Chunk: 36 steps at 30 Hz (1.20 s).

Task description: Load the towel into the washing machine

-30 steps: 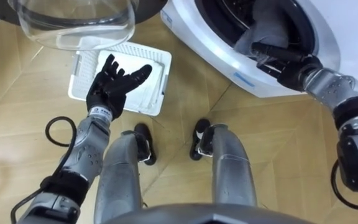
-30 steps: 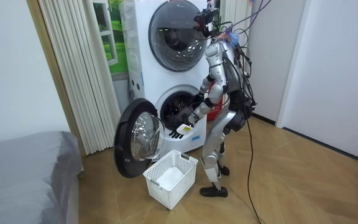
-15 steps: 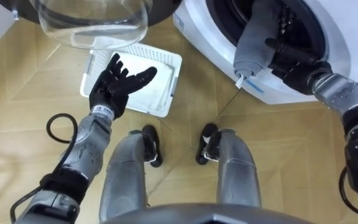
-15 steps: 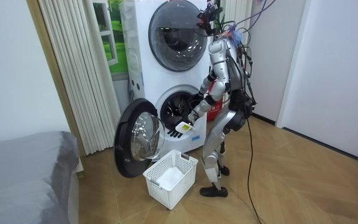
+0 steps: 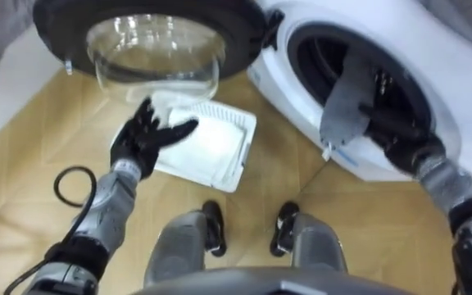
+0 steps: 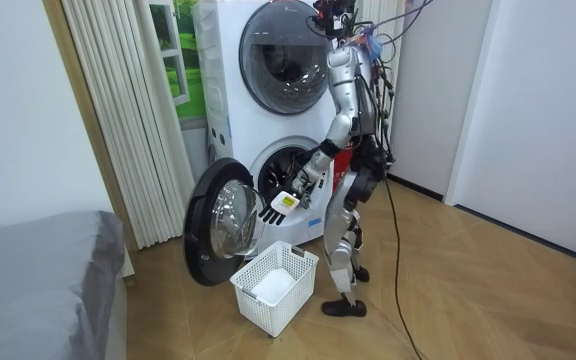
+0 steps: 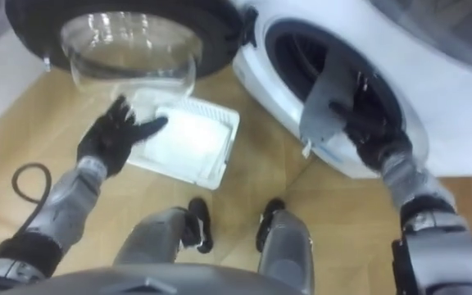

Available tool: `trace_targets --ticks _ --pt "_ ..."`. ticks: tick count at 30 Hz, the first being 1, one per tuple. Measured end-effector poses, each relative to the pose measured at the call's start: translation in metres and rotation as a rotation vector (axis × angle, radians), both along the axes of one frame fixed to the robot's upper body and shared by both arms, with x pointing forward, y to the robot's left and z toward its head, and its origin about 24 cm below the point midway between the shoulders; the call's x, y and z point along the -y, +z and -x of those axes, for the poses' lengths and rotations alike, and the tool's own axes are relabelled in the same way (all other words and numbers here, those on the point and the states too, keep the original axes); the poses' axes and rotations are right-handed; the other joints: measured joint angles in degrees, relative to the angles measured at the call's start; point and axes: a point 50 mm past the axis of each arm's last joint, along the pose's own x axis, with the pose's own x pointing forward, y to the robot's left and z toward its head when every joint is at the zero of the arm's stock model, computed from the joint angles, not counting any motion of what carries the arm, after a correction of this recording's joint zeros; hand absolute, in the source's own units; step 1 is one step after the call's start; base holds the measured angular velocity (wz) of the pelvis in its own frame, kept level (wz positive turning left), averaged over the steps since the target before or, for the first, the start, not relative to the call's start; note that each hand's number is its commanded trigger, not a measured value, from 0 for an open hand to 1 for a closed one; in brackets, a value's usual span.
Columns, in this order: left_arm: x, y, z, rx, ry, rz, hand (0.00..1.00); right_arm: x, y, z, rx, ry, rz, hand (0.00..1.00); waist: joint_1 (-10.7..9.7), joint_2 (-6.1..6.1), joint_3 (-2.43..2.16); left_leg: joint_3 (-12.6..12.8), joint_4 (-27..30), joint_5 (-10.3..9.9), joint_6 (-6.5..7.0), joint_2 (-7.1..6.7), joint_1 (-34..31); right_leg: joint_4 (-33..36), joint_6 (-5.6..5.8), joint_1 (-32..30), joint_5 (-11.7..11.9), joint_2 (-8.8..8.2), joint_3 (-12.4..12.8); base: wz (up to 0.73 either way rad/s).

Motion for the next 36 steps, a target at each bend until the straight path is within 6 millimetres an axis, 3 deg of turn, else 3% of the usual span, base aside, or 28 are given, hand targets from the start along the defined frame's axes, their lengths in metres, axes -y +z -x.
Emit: trace_targets --ticks 3,6,10,13,18,25,30,31,36 --pt "-0.010 -0.014 0.027 -0.088 0.003 -0.058 0.00 -0.005 -0.020 0.034 -0.064 -0.029 0.003 0.00 -0.26 0.01 -0.29 -0.17 -2.39 0.07 -0.27 -0.12 4.56 -3.09 0.16 5.22 0.15 0.52 -0.90 0.04" --pt "-0.018 -0.027 0.057 -0.183 -0.003 -0.118 0.00 -0.015 -0.039 0.071 -0.165 0.027 0.046 0.00 -0.62 -0.12 -1.53 -0.39 -5.64 0.06 -1.22 -0.18 9.16 -7.90 0.50 10.62 0.87 1.99 -1.56 0.02" --pt "-0.025 -0.040 0.095 -0.293 0.011 -0.153 0.00 -0.027 -0.057 0.116 -0.328 0.143 0.093 0.00 -1.15 -0.02 -1.68 -0.10 -8.46 0.17 -1.88 -0.13 15.27 -11.49 0.57 16.95 1.04 2.95 -1.47 -0.05" --pt "-0.029 -0.042 0.109 -0.326 0.030 -0.160 0.00 -0.030 -0.061 0.132 -0.378 0.182 0.118 0.00 -1.29 0.20 -1.72 0.05 -10.10 0.39 -2.44 -0.13 17.13 -11.84 0.57 18.07 1.04 3.21 -1.53 -0.07" --pt "-0.034 -0.049 0.125 -0.390 0.057 -0.185 0.00 -0.031 -0.064 0.142 -0.437 0.256 0.178 0.00 -1.34 0.19 -1.39 0.30 -12.45 0.32 -2.82 -0.22 20.49 -12.76 0.48 20.87 1.20 3.62 -0.97 -0.08" --pt "-0.039 -0.059 0.163 -0.548 0.133 -0.212 0.00 -0.042 -0.072 0.160 -0.536 0.387 0.203 0.00 -1.23 -0.37 -1.60 0.35 -13.95 0.50 -3.48 -0.04 24.30 -14.56 0.43 24.29 1.22 4.34 -0.83 -0.03" --pt "-0.036 -0.063 0.174 -0.616 0.144 -0.198 0.00 -0.046 -0.074 0.165 -0.561 0.398 0.184 0.00 -1.24 -0.83 -1.30 0.38 -14.59 0.51 -3.50 -0.10 25.70 -14.78 0.44 24.88 1.22 4.45 -0.52 -0.03" --pt "-0.036 -0.064 0.176 -0.623 0.158 -0.195 0.00 -0.047 -0.074 0.165 -0.564 0.403 0.180 0.00 -1.21 -0.91 -1.01 0.39 -15.00 0.46 -3.59 -0.07 26.28 -14.89 0.45 25.18 1.21 4.59 -0.41 -0.04" --pt "-0.037 -0.064 0.176 -0.649 0.147 -0.224 0.00 -0.056 -0.076 0.164 -0.565 0.411 0.149 0.00 -1.12 -1.39 -1.23 0.34 -15.42 0.34 -3.79 0.01 26.49 -15.67 0.45 25.90 1.21 5.00 0.60 -0.06"
